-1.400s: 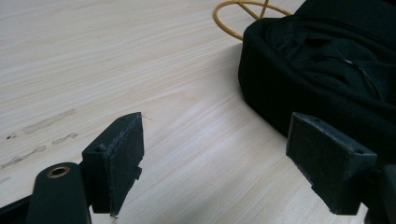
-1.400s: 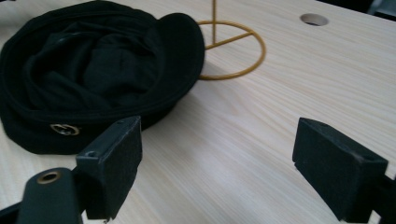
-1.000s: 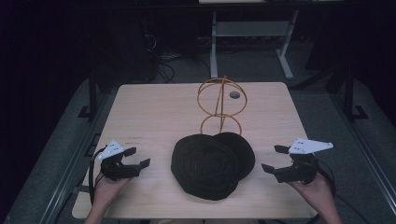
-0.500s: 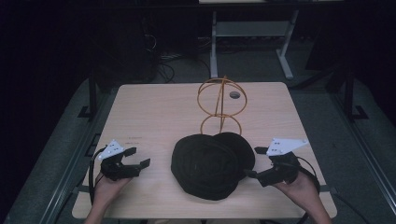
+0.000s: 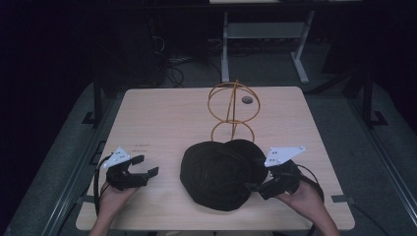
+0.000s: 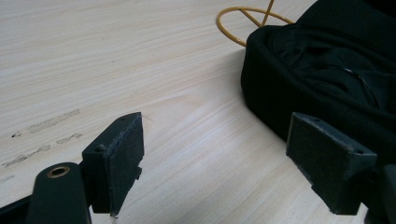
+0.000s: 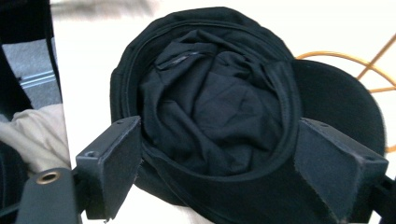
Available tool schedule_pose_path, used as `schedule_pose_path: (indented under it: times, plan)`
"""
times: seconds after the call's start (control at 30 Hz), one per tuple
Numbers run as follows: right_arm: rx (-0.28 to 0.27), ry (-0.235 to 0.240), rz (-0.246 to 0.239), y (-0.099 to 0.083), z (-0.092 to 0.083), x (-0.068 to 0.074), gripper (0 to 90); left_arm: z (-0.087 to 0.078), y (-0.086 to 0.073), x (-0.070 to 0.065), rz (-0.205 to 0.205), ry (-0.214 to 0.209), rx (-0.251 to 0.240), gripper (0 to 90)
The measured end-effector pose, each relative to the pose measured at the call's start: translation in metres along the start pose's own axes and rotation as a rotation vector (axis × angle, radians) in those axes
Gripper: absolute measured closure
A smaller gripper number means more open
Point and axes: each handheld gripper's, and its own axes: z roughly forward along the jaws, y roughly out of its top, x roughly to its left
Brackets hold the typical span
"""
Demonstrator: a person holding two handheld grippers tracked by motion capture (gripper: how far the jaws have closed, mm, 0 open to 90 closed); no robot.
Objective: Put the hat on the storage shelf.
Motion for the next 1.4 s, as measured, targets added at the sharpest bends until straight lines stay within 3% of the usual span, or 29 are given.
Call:
schedule_pose_path:
  times: [0.23, 0.57, 0.97, 1.4]
  plan:
    - [0.025, 0.029, -0.023, 0.008, 0.014, 0.006, 15.5, 0.000, 0.000, 0.001, 0.002, 0.000, -0.003, 19.1]
    - [0.084, 0.075, -0.093, 0.018, 0.036, 0.019, 19.5, 0.000, 0.000, 0.000, 0.006, 0.002, -0.002, 19.1]
    - [0.100, 0.133, -0.130, 0.029, 0.055, 0.031, 22.4, 0.001, 0.000, 0.000, 0.010, 0.000, 0.000, 19.1]
    - [0.162, 0.187, -0.183, 0.037, 0.087, 0.044, 32.2, 0.001, 0.001, -0.001, 0.016, 0.003, 0.005, 19.1]
